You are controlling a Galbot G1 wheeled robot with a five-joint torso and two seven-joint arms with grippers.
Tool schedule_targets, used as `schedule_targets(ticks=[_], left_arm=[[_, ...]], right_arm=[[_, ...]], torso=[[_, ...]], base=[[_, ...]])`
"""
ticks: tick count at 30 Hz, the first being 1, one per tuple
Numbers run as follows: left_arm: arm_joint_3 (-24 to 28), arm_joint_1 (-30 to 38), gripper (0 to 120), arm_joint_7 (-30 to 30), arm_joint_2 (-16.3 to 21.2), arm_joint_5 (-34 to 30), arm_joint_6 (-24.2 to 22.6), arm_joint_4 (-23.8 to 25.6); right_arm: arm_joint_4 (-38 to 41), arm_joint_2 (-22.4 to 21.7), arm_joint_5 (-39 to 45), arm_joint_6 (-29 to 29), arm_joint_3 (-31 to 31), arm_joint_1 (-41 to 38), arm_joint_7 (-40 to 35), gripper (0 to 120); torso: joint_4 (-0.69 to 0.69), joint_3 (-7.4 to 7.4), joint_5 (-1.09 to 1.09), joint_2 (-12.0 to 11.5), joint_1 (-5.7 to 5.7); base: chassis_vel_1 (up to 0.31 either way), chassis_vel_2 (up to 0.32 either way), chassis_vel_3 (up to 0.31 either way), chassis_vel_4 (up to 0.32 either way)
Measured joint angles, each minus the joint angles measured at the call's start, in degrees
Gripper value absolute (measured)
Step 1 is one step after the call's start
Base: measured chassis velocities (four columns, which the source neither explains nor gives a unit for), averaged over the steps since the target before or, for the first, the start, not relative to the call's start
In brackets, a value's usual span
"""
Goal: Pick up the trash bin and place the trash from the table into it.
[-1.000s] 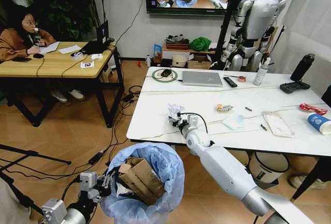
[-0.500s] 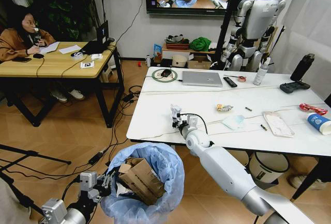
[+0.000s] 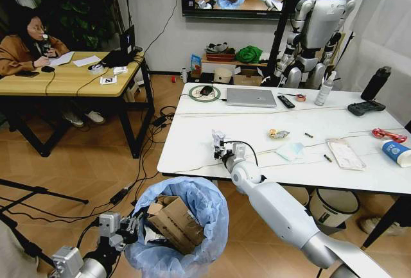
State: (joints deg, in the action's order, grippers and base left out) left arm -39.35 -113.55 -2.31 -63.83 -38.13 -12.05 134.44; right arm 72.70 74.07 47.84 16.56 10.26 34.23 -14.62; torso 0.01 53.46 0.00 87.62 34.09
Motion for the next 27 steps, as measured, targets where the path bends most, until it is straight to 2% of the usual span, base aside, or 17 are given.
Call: schedule_targets(ticks=[10,15,27], left_arm=[[-0.1,-0.3,0,0.0,0.1,0.1,0.0,0.2],[-0.3,-0.6,0,0.0,0.1,0.1,-0.1,0.7],[-0.7,-0.9,0,0.1,-0.1,0.2,-0.1,1.0]], right_arm=[[8.7,-4.3,1.8,-3.8,0.3,1.6,3.4,0],[18.0,-10.7,5.1,-7.5,2.7,2.7,7.0,0],[29.3,-17.9,7.5,-15.0,8.2,3.3,14.9,0]], torso=[[-0.01,-0.01,-0.01,0.0,0.0],[-0.01,-0.02,0.0,0.0,-0.01],[-0.01,-0.02,0.0,0.0,-0.01]], base=[[0.0,0.0,0.0,0.0],[0.0,0.0,0.0,0.0],[0.0,0.0,0.0,0.0]])
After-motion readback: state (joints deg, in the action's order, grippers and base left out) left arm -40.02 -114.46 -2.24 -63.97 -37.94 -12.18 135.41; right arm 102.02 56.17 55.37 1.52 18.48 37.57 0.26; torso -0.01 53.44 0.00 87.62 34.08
